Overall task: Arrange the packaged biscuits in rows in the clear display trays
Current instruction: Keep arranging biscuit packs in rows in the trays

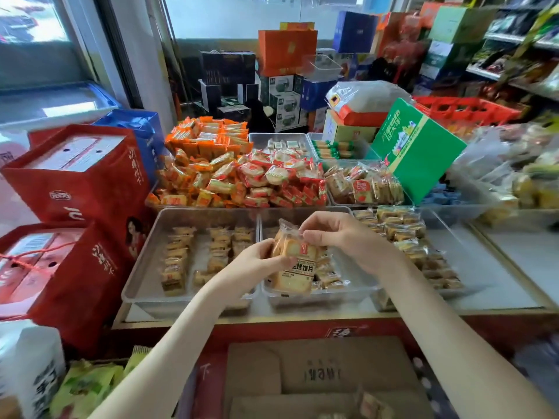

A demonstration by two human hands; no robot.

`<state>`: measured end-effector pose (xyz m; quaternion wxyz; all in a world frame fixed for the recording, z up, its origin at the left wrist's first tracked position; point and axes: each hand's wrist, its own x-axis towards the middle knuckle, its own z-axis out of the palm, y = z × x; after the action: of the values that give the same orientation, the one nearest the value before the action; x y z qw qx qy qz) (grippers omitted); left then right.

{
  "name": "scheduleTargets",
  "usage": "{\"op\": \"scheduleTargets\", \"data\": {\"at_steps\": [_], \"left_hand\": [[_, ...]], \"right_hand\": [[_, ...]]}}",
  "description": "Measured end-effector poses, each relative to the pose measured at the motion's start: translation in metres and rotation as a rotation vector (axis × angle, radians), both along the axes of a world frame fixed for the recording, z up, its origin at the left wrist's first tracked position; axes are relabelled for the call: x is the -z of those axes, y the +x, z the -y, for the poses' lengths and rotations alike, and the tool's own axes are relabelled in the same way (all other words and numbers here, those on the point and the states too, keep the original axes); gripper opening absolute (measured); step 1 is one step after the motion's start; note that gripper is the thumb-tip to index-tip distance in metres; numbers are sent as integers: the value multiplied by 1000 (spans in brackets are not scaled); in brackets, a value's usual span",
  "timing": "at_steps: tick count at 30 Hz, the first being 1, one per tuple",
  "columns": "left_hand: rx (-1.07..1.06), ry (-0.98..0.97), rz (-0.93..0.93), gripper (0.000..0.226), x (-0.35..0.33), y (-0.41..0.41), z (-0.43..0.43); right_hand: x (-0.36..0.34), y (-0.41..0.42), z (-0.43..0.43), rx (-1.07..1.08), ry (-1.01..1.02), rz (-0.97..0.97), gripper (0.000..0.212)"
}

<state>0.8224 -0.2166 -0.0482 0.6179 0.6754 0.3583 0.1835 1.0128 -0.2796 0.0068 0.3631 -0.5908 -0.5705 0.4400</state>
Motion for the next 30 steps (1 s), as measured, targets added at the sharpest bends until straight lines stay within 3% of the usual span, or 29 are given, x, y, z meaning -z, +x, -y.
{"op": "scheduleTargets", "data": {"at_steps": [6, 11, 13, 17, 22, 27, 29, 30], "left_hand": [[18, 15, -77, 66, 9, -4, 18], [-57, -16, -27, 64, 11, -9, 25], [-175, -50, 23, 47, 12, -9, 28], [-472, -280, 274, 21, 11, -9, 31], [-548, -314, 402, 21, 3, -3, 32], [-615, -302, 453, 22, 3, 1, 31], [-689, -325, 508, 18, 2, 0, 28], [-735, -325, 527, 18, 2, -3, 25]], "right_hand": [[5, -1, 9, 8, -57, -35, 8], [13, -12, 5, 137, -37, -127, 14], [18, -15, 4, 226, 24, -210, 3], [31, -27, 13, 292, 39, -152, 27], [39, -49, 23, 277, 46, -306, 18], [45, -49, 23, 264, 21, -667, 23], [48, -41, 24, 261, -21, -619, 19], [50, -36, 25, 261, -49, -504, 19]]}}
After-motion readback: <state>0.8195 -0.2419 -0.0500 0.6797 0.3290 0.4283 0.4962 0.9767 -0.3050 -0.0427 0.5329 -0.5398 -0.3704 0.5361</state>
